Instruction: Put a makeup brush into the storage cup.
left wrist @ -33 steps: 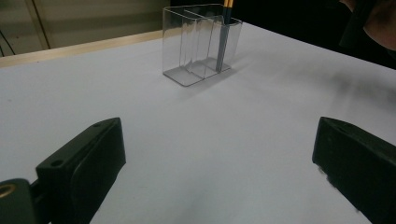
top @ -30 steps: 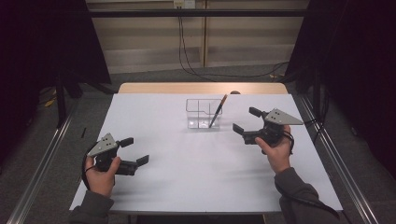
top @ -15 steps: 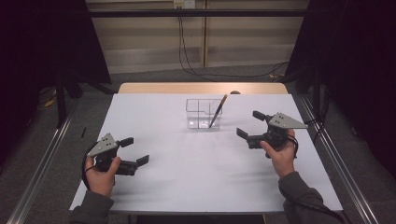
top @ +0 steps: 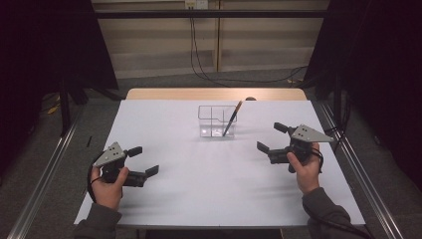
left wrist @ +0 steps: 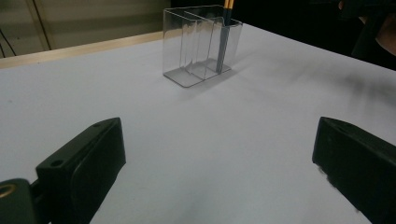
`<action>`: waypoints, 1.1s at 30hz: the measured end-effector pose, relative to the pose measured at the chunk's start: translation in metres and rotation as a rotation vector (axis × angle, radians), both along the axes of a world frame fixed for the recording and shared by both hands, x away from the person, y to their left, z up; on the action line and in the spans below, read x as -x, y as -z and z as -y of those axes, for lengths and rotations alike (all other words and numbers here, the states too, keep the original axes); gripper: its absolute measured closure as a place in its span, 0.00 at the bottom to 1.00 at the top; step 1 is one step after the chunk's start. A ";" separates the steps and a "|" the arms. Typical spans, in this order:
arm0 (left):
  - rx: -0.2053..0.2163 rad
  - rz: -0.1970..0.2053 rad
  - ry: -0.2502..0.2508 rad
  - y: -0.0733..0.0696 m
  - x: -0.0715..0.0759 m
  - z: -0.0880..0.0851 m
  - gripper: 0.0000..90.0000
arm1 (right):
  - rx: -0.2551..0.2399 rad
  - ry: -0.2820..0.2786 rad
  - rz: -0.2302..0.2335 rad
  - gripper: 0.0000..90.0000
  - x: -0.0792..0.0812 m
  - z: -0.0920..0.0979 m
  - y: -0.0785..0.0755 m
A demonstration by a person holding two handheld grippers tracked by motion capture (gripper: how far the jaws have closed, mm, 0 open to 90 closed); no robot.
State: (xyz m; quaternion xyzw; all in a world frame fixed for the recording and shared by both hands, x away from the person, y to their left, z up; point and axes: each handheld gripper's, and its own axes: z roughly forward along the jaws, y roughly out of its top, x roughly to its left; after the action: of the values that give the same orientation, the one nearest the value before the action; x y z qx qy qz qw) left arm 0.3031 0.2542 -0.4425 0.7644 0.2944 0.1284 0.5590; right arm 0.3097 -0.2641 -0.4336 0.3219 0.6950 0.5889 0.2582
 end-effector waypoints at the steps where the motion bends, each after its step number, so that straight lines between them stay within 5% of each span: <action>1: 0.005 -0.004 -0.002 0.000 0.000 0.000 0.03 | 0.000 0.001 0.000 0.02 0.000 0.001 0.000; 33: -0.009 -0.001 -0.026 -0.001 0.001 0.001 0.03 | 0.035 0.004 -0.029 0.02 0.019 0.018 0.006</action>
State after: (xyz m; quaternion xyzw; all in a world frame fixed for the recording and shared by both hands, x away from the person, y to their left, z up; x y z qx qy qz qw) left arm 0.3017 0.2535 -0.4415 0.7631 0.3041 0.1368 0.5535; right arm 0.2903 -0.2817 -0.4400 0.3272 0.7080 0.5715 0.2551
